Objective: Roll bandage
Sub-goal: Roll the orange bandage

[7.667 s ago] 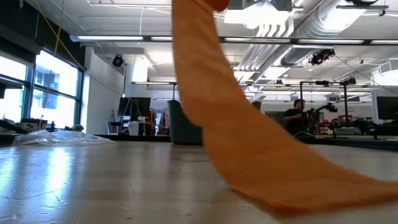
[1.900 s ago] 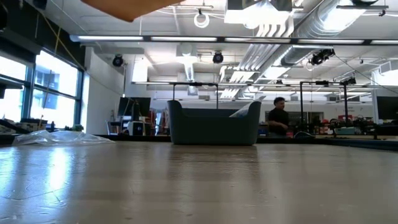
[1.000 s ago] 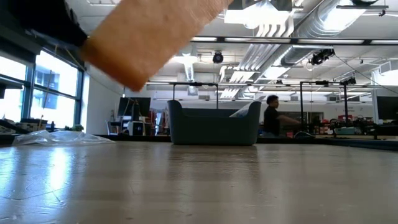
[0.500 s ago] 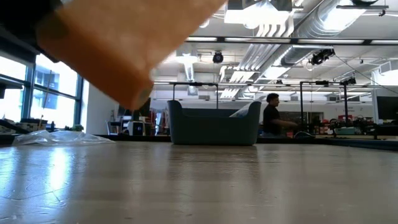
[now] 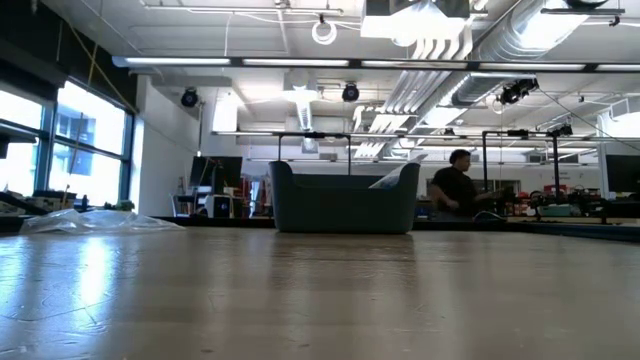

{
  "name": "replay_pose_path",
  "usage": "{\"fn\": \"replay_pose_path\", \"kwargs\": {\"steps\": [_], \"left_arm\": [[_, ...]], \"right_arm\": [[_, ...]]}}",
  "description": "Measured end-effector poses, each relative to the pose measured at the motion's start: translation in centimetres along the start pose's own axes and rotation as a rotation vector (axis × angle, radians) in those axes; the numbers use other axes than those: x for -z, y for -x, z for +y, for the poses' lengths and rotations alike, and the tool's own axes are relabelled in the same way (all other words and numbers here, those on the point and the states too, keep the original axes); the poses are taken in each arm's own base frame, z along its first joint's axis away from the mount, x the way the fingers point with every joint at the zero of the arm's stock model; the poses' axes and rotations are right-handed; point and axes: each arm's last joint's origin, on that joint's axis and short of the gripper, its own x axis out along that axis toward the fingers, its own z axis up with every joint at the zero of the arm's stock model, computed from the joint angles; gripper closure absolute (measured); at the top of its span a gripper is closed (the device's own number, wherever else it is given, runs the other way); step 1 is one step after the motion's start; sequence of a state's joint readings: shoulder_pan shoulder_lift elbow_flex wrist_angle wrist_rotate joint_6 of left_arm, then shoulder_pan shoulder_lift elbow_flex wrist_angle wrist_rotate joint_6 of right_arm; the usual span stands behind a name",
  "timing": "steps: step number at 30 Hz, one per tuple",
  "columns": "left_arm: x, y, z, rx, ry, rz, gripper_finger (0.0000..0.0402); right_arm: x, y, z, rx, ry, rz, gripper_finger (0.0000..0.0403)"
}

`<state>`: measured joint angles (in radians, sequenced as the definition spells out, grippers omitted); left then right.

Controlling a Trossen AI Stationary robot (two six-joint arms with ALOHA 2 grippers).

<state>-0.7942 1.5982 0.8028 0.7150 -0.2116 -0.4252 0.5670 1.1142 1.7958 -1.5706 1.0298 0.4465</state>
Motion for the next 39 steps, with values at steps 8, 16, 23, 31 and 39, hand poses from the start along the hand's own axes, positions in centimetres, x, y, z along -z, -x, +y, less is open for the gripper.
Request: {"fn": "replay_pose_path", "kwargs": {"steps": [8, 16, 23, 31, 39], "left_arm": [[-5.6, -1.6, -3.6, 0.178, -0.222, -0.143, 0.0396], [-8.6, -2.3, -5.4, 0.167, -0.353, -0.129, 0.0396], [-9.8, -2.4, -6.0, 0.162, -0.442, -0.169, 0.0396], [-11.4, -2.0, -6.2, 0.017, -0.686, -0.356, 0.0396], [-14.0, -1.1, -5.5, -0.266, -0.949, -0.573, 0.0396]], "right_arm": [[6.2, -2.6, 1.2, -0.027, 0.019, 0.162, 0.0403], [12.5, -4.7, 2.5, -0.141, -0.063, 0.207, 0.0403], [17.6, -7.6, 6.1, -0.314, -0.090, 0.199, 0.0403], [22.5, -11.9, 12.4, -0.626, -0.184, 0.112, 0.0403], [25.0, -14.3, 16.4, -0.723, -0.274, 0.028, 0.0403]]}}
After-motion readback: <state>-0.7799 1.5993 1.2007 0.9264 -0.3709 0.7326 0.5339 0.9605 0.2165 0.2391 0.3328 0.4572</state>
